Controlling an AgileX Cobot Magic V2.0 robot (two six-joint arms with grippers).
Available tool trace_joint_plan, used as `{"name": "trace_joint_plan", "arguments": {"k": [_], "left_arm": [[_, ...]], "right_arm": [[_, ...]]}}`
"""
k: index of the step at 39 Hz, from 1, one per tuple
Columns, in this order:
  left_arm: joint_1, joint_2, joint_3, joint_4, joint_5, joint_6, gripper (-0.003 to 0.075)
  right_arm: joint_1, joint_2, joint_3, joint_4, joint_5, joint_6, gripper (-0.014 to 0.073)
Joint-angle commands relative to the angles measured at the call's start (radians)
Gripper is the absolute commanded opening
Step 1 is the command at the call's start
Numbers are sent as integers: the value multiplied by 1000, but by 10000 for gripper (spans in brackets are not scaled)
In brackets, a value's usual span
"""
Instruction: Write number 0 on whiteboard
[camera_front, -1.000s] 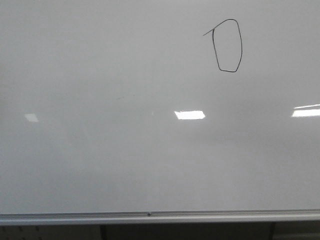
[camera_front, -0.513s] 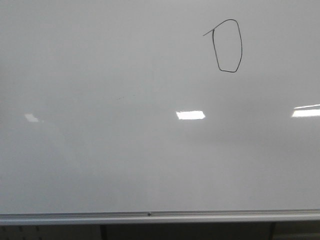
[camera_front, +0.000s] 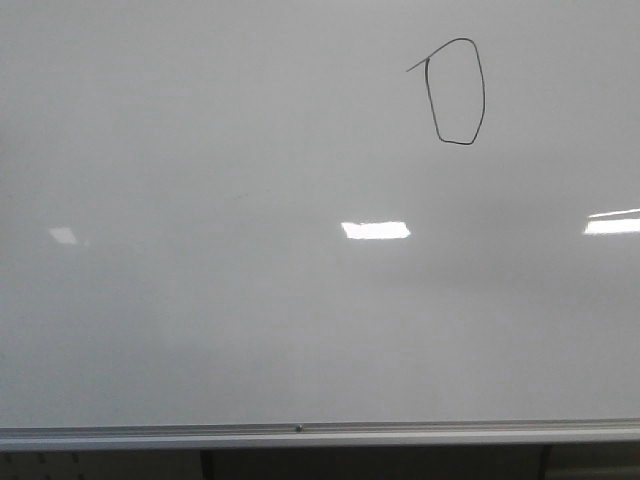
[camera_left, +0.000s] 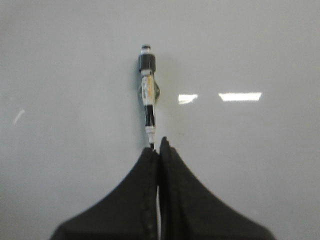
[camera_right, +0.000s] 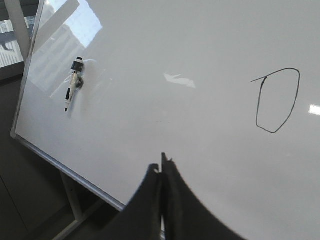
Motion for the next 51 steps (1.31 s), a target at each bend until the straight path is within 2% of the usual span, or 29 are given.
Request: {"name": "trace_joint_plan", "arguments": {"k": [1, 40, 45, 51], "left_arm": [[-5, -21, 22, 1, -81, -12, -20], [-5, -19, 22, 1, -81, -12, -20], [-5, -19, 22, 1, -81, -12, -20], [-5, -19, 22, 1, -81, -12, -20]], "right_arm": [[-5, 6, -26, 25, -41, -9, -69], [-5, 1, -11, 21, -50, -9, -69], [-36, -51, 56, -94, -74, 10, -69], [-139, -167, 162, -225, -125, 204, -69]]}}
